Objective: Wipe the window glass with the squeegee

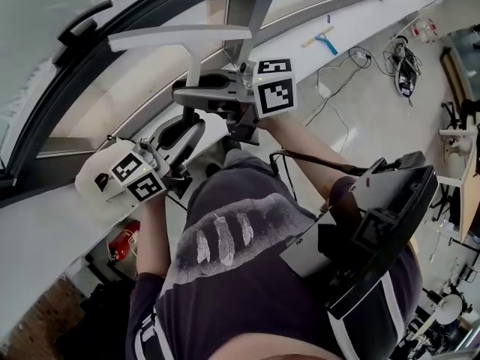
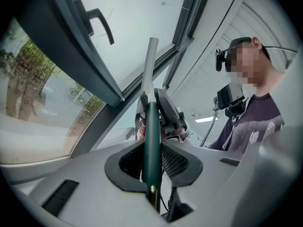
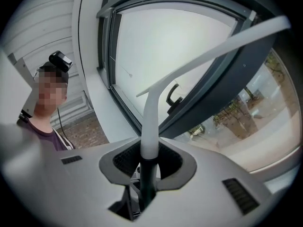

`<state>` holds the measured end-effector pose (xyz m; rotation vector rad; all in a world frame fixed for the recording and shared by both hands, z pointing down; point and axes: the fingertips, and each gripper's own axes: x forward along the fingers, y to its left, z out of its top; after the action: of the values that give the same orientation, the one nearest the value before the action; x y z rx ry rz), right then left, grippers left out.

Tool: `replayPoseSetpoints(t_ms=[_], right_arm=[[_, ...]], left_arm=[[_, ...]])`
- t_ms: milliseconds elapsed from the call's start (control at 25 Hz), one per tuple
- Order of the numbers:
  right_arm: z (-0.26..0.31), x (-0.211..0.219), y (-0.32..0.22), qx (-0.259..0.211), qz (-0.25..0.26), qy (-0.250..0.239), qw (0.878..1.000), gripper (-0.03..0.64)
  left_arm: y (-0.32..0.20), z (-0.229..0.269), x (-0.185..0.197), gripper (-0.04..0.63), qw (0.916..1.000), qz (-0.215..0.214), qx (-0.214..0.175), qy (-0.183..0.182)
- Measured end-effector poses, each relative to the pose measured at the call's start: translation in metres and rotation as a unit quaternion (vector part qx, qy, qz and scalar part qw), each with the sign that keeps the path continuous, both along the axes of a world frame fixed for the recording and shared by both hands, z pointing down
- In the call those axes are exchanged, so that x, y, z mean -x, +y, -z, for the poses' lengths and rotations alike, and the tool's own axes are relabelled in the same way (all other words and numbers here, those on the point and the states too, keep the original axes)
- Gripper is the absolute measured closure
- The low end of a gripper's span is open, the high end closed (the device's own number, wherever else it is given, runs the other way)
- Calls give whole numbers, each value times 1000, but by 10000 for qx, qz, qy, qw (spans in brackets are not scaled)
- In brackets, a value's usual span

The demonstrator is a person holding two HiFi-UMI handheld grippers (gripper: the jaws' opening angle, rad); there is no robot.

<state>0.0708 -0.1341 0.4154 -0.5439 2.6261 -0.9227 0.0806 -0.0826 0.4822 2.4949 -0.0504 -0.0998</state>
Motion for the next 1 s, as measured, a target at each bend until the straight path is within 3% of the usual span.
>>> replayPoseSetpoints(t_ms=[160, 640, 1000], right_arm=[[-6, -1, 24, 1, -148, 190, 9997, 534], [-15, -32, 67, -89, -779, 112, 9969, 535], [-10, -184, 93, -103, -1253, -59, 9920, 535]], left_arm=[[27, -8, -1, 506, 9996, -255, 10, 130], [66, -15, -21, 506, 9953, -929, -227, -151], [91, -11, -167, 506, 9892, -1413, -254, -307]])
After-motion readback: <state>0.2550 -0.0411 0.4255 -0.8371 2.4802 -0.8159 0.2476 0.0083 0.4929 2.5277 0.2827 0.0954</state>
